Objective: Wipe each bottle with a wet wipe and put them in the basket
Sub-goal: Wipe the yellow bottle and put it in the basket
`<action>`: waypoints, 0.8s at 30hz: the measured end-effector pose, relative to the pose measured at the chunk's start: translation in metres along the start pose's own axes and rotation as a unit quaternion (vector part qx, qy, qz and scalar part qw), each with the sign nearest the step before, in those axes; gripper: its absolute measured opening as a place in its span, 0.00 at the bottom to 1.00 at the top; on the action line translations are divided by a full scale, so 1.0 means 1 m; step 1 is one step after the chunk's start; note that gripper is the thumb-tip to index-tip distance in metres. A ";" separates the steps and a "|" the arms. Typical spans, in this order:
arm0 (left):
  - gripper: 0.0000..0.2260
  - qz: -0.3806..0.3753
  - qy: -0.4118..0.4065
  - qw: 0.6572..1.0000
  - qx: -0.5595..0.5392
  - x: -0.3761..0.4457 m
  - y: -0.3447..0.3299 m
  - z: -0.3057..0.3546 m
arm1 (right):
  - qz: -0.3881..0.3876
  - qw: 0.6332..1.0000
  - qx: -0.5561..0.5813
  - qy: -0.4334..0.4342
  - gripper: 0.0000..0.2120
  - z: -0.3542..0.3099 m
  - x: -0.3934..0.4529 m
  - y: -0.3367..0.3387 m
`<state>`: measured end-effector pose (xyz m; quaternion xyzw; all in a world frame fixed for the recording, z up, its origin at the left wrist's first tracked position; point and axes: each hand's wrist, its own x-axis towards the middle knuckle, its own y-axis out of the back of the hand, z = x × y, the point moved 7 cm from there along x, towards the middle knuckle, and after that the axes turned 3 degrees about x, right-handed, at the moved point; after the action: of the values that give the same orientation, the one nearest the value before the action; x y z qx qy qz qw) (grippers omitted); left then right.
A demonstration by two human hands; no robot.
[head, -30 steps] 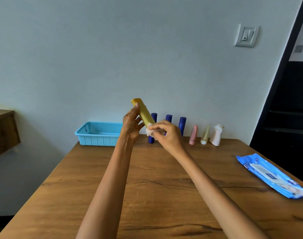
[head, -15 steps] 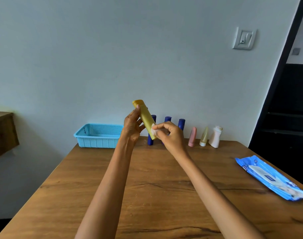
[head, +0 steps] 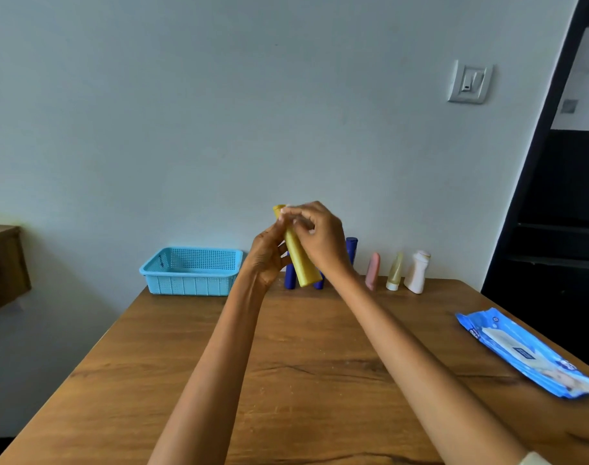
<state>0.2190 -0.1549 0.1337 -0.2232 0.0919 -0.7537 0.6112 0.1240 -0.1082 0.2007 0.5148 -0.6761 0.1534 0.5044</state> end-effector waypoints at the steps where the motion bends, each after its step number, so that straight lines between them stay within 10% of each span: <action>1: 0.13 0.009 0.005 1.000 -0.008 0.001 0.004 0.000 | -0.008 1.000 -0.003 0.009 0.11 0.000 -0.009 -0.002; 15: 0.07 0.070 0.016 0.995 0.063 0.004 0.022 -0.002 | -0.042 0.998 -0.015 0.046 0.10 -0.010 -0.001 -0.008; 24: 0.24 0.125 0.029 0.991 0.026 0.000 0.032 0.005 | -0.078 0.995 -0.033 0.054 0.08 0.006 -0.041 -0.015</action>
<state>0.2494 -0.1614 0.1249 -0.1719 0.1173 -0.6800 0.7031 0.1320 -0.0965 0.1585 0.5398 -0.6107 0.1190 0.5670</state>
